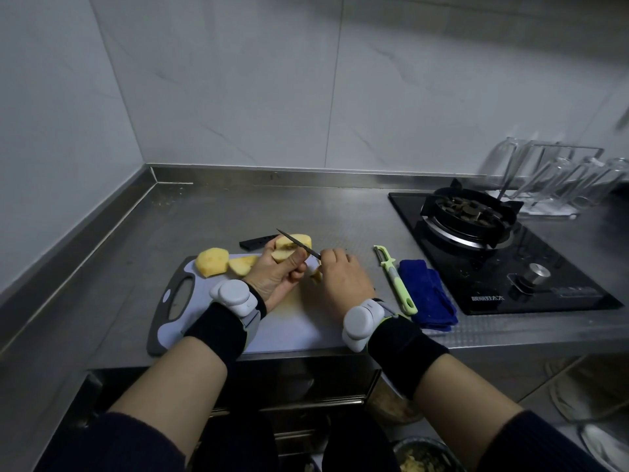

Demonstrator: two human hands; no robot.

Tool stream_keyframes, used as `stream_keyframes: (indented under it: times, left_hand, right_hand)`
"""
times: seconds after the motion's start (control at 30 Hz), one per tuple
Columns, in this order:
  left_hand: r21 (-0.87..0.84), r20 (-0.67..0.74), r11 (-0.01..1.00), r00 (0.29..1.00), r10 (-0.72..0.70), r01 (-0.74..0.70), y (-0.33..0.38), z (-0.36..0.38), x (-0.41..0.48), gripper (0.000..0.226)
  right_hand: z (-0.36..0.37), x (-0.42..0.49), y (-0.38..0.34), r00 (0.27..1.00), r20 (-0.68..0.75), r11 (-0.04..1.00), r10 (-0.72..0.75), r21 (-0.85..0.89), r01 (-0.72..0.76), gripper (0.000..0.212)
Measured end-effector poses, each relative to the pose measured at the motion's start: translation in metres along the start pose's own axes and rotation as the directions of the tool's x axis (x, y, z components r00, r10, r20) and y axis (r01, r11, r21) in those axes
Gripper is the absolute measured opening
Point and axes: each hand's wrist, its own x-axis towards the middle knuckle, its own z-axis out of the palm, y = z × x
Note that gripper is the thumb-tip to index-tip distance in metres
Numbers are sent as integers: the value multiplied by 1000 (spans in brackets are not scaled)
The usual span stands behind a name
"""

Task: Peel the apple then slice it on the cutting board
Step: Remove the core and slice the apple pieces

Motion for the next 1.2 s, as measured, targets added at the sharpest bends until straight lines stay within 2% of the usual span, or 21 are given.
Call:
stream_keyframes:
  times: [0.13, 0.2, 0.43, 0.57, 0.7, 0.8, 0.9, 1.0, 1.07, 1.13, 1.2]
  left_hand:
    - [40, -35, 999, 999, 25, -23, -2, 0, -1, 52]
    - [76, -42, 997, 998, 39, -35, -4, 0, 1, 48]
    - [98, -75, 994, 995, 60, -53, -6, -2, 3, 50]
    - [72, -98, 997, 994, 38, -31, -3, -3, 3, 72]
    - [54, -126, 998, 992, 24, -17, -1, 0, 0, 62]
    - [44, -98, 999, 995, 1, 3, 1, 1, -2, 64]
    - [178, -69, 983, 997, -33, 45, 3, 2, -4, 69]
    - [329, -84, 937, 992, -92, 115, 12, -1, -13, 77]
    - [378, -135, 911, 983, -123, 166, 20, -5, -18, 79]
    - [471, -156, 860, 978, -140, 198, 30, -8, -24, 68]
    - [629, -149, 747, 976, -157, 216, 37, -11, -25, 58]
  right_hand:
    - [-2, 1, 1, 999, 34, 1000, -3, -2, 3, 30]
    - [-2, 0, 2, 999, 41, 1000, -9, -4, 9, 30]
    - [-2, -2, -5, 999, 4, 999, 33, -29, -33, 28]
    - [-4, 0, -8, 998, 9, 998, 57, -25, -57, 28]
    - [-10, 1, -4, 994, 34, 994, 104, 25, -105, 28]
    - [-17, 4, 4, 989, 95, 990, 110, 80, -118, 27]
    - [-26, 3, 13, 971, 191, 949, 144, 250, -190, 24]
    - [-36, -4, 17, 967, 172, 873, 187, 423, -244, 25]
    - [-39, -9, 19, 976, 110, 861, 190, 458, -220, 29]
    - [-40, -13, 18, 982, 81, 873, 169, 450, -187, 38]
    - [-36, -12, 17, 980, 96, 886, 173, 420, -198, 36]
